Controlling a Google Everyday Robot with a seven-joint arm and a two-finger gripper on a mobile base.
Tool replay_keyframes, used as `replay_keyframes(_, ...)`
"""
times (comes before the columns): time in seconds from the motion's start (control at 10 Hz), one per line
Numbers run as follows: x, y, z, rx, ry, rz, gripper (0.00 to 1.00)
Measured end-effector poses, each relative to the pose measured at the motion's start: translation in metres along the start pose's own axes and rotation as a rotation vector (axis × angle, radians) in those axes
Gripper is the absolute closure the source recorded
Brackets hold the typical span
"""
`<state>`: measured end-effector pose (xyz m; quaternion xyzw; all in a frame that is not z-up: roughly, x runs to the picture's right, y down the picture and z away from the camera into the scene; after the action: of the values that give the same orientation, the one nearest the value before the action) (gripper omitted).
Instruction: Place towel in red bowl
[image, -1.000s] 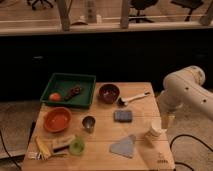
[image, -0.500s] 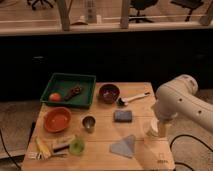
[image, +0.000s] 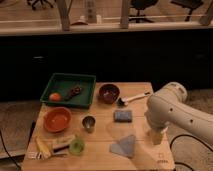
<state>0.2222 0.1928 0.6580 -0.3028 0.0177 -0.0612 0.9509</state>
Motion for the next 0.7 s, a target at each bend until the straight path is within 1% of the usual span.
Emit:
replay_keyframes(0.4,-0.02,0.016,0.011,-0.008,-0.009,-0.055,0.2)
replay_keyframes(0.6,-0.037,0.028,0.02,-0.012,-0.019,-0.094,0.2)
replay_keyframes(0.7,-0.04,0.031,0.024,-0.015,-0.022,-0.105,0.2)
